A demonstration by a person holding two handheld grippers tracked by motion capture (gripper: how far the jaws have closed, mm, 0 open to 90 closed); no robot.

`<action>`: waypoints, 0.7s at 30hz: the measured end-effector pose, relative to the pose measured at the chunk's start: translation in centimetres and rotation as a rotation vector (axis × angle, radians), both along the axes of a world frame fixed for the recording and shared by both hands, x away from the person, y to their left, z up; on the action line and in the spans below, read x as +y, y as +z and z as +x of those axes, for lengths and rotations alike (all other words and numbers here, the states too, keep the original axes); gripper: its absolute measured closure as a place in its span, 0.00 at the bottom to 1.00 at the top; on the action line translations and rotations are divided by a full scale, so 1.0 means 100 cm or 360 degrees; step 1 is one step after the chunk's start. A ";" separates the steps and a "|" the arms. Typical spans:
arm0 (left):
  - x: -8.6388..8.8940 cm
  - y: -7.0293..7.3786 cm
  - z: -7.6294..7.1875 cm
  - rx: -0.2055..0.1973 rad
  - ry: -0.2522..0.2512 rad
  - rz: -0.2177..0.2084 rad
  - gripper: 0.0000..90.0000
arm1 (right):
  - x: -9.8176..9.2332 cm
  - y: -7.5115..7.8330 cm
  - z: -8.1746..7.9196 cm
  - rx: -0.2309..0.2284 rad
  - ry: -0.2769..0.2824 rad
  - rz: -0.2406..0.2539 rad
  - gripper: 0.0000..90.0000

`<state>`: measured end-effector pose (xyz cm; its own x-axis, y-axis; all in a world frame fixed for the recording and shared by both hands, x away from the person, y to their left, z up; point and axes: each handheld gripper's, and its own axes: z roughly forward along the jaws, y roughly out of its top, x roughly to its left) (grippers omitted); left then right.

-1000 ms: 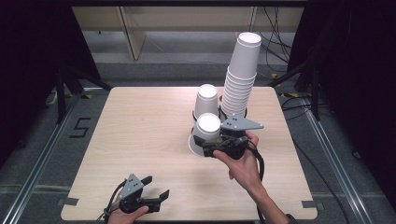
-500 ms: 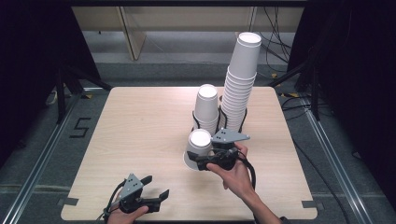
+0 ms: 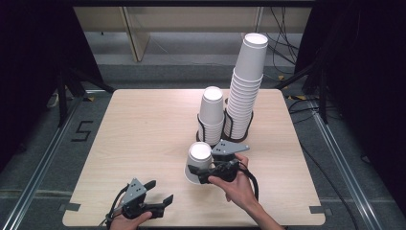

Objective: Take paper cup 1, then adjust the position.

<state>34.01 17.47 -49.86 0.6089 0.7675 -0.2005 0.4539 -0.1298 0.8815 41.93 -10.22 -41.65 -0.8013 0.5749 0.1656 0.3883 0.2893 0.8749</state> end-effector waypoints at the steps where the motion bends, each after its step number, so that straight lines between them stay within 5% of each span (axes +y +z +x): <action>1: 0.000 0.000 0.000 -0.0002 0.0000 -0.0001 0.16 | 0.001 -0.001 0.000 -0.0006 0.0012 -0.0004 0.21; 10: 0.001 0.002 -0.001 -0.0028 -0.0008 -0.0027 0.16 | 0.006 -0.008 -0.004 -0.0028 0.0048 -0.0050 0.21; 21: -0.014 0.005 -0.003 -0.0126 -0.0144 -0.0102 0.16 | 0.016 -0.012 -0.012 -0.0018 0.0102 -0.0018 0.21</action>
<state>33.74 16.02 -49.39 0.6909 0.6959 -0.1958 0.3714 -0.1093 0.9220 40.78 -8.60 -42.84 -0.8384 0.5240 0.1498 0.3586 0.3235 0.8756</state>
